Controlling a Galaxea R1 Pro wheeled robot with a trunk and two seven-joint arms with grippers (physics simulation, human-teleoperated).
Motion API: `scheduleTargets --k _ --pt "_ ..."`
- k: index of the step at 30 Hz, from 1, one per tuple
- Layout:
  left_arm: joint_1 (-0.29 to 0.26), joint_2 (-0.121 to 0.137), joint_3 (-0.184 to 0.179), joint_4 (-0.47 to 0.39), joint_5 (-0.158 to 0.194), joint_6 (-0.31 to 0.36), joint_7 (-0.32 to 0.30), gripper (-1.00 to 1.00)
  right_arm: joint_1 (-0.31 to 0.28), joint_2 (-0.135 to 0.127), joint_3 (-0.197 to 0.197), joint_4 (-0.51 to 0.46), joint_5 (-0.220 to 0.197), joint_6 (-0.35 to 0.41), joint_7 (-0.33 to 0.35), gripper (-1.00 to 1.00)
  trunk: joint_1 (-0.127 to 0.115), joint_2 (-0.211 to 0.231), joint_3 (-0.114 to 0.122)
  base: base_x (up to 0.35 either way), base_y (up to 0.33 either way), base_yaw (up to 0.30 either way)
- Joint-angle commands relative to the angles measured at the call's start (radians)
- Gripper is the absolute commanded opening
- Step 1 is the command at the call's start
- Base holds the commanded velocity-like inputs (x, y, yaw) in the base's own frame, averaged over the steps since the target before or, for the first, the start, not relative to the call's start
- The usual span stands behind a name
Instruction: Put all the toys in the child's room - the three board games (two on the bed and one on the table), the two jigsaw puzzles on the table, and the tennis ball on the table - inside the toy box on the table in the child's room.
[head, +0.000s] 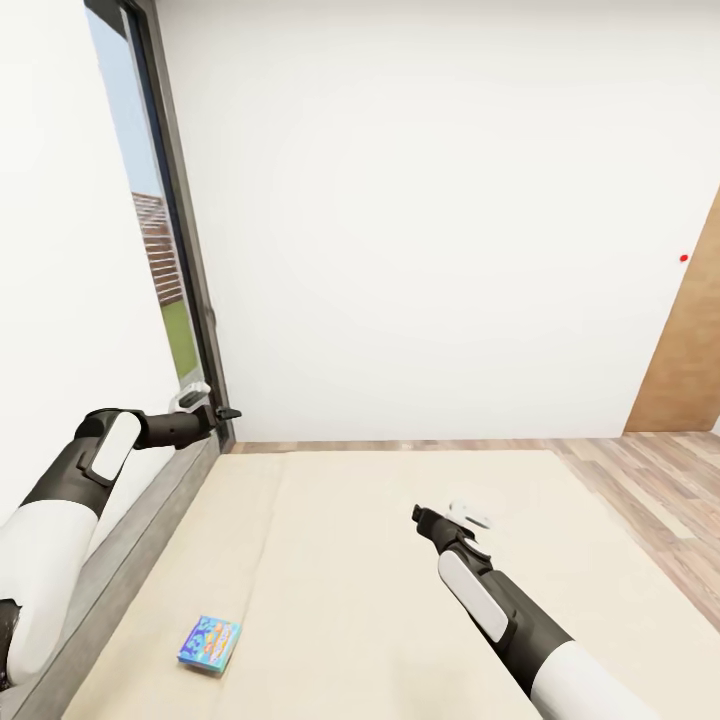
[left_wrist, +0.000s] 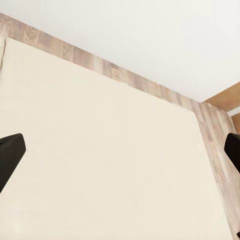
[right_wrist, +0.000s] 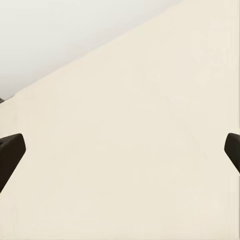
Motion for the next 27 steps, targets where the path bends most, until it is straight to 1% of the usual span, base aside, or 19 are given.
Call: scheduleTargets --k 1,17,21,24,27 --pt "0.000 0.000 0.003 0.000 -0.006 0.004 -0.007 1.00 -0.001 -0.001 0.004 0.000 -0.002 0.004 -0.007 1.00 0.000 -0.001 -0.001 0.000 0.024 0.000" --pt "0.000 -0.001 0.002 0.001 -0.006 0.004 -0.006 1.00 -0.001 -0.003 0.005 0.003 -0.001 0.002 -0.007 1.00 0.000 -0.001 -0.001 0.000 0.004 0.000" --pt "0.001 -0.008 0.002 0.001 -0.008 0.004 -0.001 1.00 -0.001 -0.008 0.005 -0.005 -0.002 0.004 -0.004 1.00 0.000 -0.001 -0.001 0.000 0.000 0.000" --pt "0.002 -0.014 0.002 0.002 -0.013 -0.002 0.002 1.00 -0.001 -0.009 0.005 -0.021 -0.002 0.005 0.003 1.00 0.000 -0.001 -0.001 0.000 0.000 0.000" --pt "0.004 -0.024 -0.001 0.006 -0.028 -0.027 0.006 1.00 -0.001 -0.012 0.005 -0.080 -0.003 0.013 0.008 1.00 0.000 -0.001 -0.001 0.000 0.000 0.000"
